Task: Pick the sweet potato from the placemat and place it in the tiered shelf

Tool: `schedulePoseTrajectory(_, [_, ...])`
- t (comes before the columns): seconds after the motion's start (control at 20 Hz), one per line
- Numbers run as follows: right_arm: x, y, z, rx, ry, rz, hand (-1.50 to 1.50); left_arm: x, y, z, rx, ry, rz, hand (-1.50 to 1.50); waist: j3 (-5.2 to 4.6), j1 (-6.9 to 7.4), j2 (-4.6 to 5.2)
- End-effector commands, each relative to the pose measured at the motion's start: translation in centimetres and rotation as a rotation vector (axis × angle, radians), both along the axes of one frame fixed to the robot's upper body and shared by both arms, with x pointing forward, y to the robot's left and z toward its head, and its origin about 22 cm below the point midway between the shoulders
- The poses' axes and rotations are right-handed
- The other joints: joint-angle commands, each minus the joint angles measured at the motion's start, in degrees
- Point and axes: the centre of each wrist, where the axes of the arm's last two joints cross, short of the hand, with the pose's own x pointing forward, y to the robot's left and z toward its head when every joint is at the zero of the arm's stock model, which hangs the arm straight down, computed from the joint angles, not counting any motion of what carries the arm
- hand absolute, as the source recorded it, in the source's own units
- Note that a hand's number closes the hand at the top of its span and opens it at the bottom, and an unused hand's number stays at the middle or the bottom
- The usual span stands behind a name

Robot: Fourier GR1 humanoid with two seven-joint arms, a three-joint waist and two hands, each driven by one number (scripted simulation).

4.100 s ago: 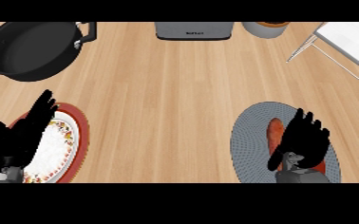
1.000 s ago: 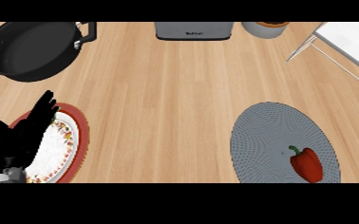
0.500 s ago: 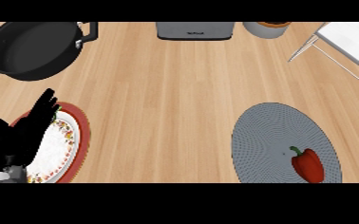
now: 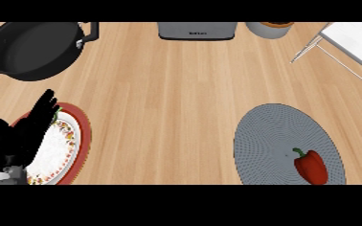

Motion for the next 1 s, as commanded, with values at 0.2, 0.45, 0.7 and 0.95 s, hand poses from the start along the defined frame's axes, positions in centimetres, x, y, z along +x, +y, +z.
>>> schedulePoseTrajectory(0.2, [1.2,-5.6,-1.6,0.057,-0.069,-0.038,1.50,1.4,-1.1,0.7,0.001,0.013,0.005,0.00,0.03,0.01,0.09])
schedulePoseTrajectory(0.45, [1.7,-7.9,-4.4,0.086,0.000,-0.053,1.50,-0.6,0.3,-1.3,-0.002,-0.009,-0.003,0.00,0.00,-0.10,0.01])
schedulePoseTrajectory(0.7, [2.1,-10.6,-5.9,0.116,-0.005,-0.139,-1.50,1.3,1.3,0.2,-0.001,-0.010,0.008,0.00,0.01,0.19,0.20])
schedulePoseTrajectory(0.95, [2.5,-10.8,-5.8,0.080,-0.013,-0.093,-1.50,-0.1,0.3,-0.3,-0.008,-0.003,0.005,0.00,0.01,0.26,0.03])
